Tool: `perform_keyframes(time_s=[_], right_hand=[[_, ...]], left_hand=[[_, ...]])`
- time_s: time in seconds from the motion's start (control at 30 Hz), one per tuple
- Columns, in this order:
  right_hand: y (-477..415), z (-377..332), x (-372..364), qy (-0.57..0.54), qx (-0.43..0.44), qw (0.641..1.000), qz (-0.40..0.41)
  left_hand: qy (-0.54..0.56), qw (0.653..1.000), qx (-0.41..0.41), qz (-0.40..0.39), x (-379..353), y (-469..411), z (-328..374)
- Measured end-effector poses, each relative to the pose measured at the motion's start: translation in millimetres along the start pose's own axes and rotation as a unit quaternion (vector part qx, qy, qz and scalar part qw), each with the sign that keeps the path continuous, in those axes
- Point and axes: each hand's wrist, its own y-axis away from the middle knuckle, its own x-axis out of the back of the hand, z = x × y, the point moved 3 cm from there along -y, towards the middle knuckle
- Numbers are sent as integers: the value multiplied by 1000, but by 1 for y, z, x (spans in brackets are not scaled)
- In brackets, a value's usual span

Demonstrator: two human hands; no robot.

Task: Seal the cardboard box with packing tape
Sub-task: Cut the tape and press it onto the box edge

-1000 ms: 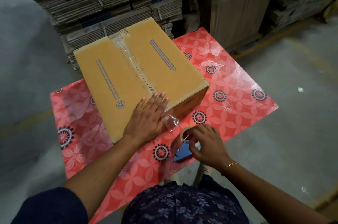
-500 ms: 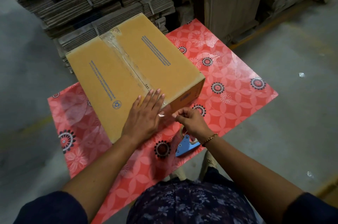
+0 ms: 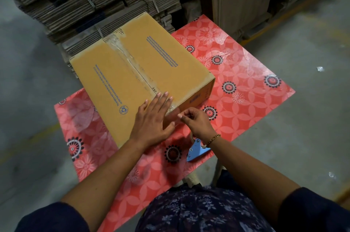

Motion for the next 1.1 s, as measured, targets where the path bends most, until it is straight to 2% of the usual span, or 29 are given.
perform_keyframes(time_s=[0.17, 0.3, 0.6, 0.73, 0.87, 0.9, 1.0, 1.1], right_hand=[[-6, 1, -6, 21, -2, 1000, 16], [-11, 2, -7, 42, 0, 999, 21], [-18, 1, -6, 141, 43, 989, 32], [-14, -8, -3, 227, 83, 970, 39], [-13, -6, 8, 383, 90, 919, 9], [-12, 0, 15, 373, 70, 925, 10], [-6, 5, 32, 247, 28, 967, 61], [-3, -8, 36, 182, 82, 978, 60]], left_hand=[[-28, 998, 16, 58, -1, -14, 4], [-57, 993, -4, 100, -7, -17, 5], [-86, 992, -37, 88, -11, -17, 4], [-97, 991, -49, 74, -11, -17, 4], [-98, 993, -50, 39, -13, -19, 1], [-96, 994, -50, 31, -13, -19, 1], [-96, 994, -43, 15, -12, -21, 1], [-96, 995, -39, -1, -11, -21, 2]])
